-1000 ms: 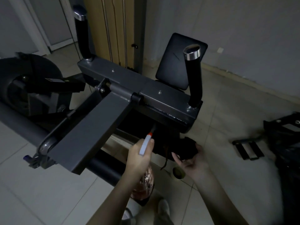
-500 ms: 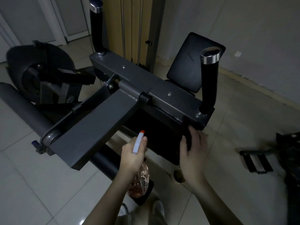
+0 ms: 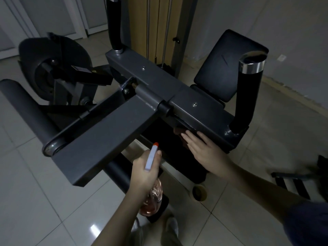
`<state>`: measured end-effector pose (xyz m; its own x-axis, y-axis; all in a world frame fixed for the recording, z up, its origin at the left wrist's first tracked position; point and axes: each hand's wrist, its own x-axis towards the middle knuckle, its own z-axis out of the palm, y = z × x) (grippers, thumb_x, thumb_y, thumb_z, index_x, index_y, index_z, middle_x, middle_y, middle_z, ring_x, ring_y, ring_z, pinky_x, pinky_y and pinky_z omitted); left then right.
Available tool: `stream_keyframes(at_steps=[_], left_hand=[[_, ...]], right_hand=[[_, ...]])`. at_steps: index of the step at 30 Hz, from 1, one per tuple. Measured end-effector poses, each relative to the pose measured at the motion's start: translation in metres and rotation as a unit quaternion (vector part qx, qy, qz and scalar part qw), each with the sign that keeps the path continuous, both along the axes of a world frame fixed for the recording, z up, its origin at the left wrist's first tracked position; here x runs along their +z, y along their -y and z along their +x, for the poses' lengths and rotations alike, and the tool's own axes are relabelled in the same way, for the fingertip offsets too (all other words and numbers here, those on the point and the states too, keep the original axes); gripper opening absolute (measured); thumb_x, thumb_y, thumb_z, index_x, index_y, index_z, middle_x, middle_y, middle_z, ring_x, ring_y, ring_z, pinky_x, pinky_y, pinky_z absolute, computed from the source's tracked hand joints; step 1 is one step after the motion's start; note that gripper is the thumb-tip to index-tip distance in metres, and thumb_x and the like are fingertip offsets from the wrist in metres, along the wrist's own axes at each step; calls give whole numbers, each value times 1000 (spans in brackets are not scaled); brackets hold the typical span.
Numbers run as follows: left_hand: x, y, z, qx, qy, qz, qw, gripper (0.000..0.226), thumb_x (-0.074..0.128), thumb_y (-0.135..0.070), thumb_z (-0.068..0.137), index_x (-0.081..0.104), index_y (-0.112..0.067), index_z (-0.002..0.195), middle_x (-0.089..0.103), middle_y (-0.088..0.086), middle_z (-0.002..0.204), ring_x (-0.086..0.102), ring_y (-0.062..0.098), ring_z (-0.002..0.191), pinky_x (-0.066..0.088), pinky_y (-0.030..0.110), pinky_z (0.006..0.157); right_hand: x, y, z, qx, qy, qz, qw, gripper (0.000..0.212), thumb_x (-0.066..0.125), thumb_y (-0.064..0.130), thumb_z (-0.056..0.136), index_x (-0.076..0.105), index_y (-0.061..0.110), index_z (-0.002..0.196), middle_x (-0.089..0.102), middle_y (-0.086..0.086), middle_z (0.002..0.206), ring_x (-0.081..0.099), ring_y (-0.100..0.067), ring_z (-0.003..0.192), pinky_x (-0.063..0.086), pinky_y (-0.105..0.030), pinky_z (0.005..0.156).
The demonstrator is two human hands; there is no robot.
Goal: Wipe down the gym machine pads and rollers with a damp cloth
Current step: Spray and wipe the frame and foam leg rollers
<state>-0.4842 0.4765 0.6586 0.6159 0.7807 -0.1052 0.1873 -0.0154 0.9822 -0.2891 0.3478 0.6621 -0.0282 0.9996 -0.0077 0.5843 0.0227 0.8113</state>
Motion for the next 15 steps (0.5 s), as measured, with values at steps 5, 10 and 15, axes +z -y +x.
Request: stream_keyframes(at_steps=[5,10,15], left_hand=[[-2,-1,3,-5,-12,8,1000,33,54,-34,94,63,-4,81,64,16,72,60,27,65,50,39,60],[-6,2,3,-12,-18,9,1000,33,55,-32,94,63,-4,80,64,15,72,60,26,65,49,39,62],[-7,4,2,-22,-12,4,1000,35,53,-36,93,63,-5,80,64,16,72,60,25,66,49,37,61]], right_hand=[[-14,-40,-7,-31,42,-50,997,47,56,30,88,56,6,129,39,-16,146,30,-36,138,2,-51,114],[-21,-51,-7,-2,6,-69,998,44,60,31,86,61,11,125,55,-10,135,39,-30,134,18,-45,115],[-9,-19,0,10,-5,-115,993,42,79,28,69,72,9,105,66,-11,117,49,-30,125,21,-45,112]])
